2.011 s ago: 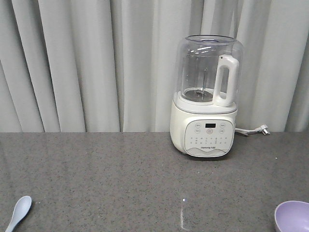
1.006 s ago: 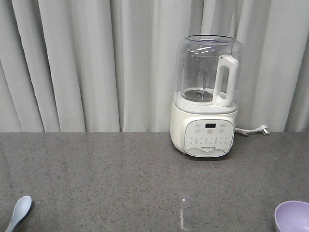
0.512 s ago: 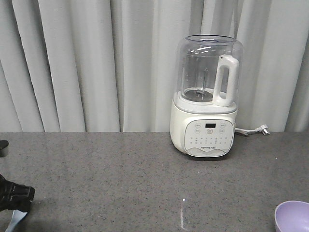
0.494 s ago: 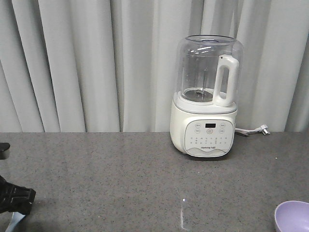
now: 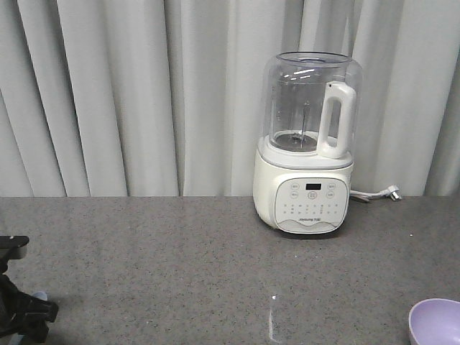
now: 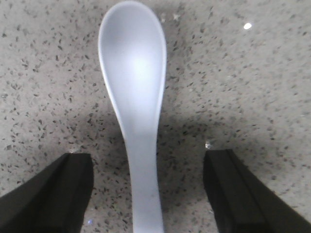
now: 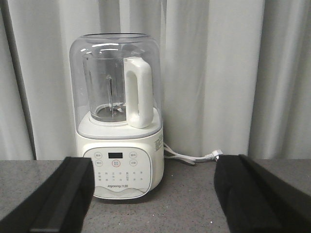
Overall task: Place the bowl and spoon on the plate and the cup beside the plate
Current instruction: 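Grasp the white spoon handle with the left gripper and lift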
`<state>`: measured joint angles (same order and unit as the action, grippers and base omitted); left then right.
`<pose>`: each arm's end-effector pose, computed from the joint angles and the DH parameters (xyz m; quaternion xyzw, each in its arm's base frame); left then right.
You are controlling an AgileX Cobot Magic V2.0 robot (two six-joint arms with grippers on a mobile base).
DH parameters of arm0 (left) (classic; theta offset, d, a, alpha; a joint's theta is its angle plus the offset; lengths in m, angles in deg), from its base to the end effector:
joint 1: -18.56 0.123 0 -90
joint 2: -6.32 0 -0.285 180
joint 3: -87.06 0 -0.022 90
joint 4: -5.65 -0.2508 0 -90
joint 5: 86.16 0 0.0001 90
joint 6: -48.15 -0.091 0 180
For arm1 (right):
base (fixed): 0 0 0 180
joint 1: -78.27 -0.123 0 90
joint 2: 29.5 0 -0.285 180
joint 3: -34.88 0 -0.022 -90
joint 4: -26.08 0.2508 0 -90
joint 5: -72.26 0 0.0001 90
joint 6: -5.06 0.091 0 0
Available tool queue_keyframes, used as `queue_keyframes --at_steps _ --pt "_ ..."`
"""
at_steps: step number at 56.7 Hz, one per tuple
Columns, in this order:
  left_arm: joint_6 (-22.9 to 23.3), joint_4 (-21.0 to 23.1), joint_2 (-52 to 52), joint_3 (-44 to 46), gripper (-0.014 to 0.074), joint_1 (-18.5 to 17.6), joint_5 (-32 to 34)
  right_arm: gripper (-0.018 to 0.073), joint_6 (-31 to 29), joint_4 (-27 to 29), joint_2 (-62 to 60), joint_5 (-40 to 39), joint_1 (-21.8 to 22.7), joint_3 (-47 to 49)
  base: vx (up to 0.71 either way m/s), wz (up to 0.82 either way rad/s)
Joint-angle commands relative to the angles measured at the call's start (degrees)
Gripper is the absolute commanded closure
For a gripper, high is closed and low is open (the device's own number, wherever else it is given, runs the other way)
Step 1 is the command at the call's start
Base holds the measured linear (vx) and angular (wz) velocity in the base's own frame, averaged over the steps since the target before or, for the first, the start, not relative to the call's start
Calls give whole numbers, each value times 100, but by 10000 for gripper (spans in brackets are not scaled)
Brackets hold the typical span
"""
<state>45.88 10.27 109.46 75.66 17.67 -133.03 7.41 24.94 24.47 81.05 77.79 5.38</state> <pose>0.3310 -0.0105 0.2303 0.0048 0.9863 -0.0315 0.1618 0.1700 0.0011 0.4002 0.0057 0.7209 0.0092 0.6930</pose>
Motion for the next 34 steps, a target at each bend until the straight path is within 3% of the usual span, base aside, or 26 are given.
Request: queue_keyframes --at_steps 1,12,19,26,34 --pt "29 -91 -158 191 11 -3 125 6 -45 -48 -3 -427 35 204 0 0" --pt "104 -168 -45 191 14 -20 75 6 -60 -184 -3 -432 35 204 0 0" --pt "138 -211 15 191 81 -80 33 6 -60 -189 -3 -438 35 204 0 0" --pt "122 -277 19 191 271 -202 -65 6 -60 -189 -3 -438 35 204 0 0" --pt "83 -463 19 191 573 -291 -109 6 -60 -189 -3 -425 35 204 0 0"
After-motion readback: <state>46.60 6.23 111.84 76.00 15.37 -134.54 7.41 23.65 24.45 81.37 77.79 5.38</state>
